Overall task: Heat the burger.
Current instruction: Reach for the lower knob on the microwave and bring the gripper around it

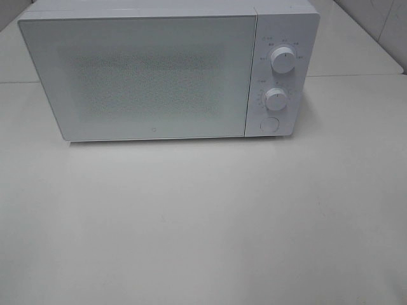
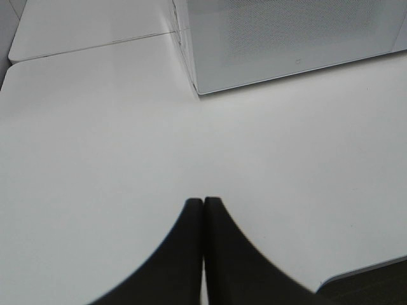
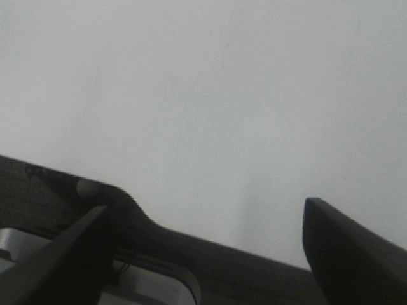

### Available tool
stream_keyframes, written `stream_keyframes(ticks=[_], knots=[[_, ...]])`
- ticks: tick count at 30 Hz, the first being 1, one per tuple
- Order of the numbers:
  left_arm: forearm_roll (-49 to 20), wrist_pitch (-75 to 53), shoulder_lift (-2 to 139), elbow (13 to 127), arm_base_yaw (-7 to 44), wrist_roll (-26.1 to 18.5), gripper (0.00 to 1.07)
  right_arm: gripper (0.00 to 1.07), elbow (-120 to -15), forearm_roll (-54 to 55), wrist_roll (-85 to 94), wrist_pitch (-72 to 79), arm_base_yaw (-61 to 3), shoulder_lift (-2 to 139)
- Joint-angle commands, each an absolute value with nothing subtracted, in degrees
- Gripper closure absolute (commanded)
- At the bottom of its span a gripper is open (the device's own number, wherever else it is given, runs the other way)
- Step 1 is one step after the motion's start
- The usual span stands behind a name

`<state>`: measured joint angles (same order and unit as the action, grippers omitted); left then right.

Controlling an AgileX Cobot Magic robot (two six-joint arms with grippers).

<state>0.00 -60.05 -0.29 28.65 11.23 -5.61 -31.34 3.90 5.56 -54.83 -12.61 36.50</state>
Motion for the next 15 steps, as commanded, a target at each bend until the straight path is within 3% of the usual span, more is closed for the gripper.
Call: stream_keyframes(ticks=[1, 15], knots=[[-0.34, -59.24, -1.49, 28.48, 11.12, -5.5, 1.06, 0.31, -32.43, 3.95, 6.36, -49.5, -12.66, 38.22], [-0.34, -59.24, -1.49, 28.48, 11.12, -5.5, 1.06, 0.31, -32.43, 3.95, 6.53, -27.79, -12.66, 45.78]])
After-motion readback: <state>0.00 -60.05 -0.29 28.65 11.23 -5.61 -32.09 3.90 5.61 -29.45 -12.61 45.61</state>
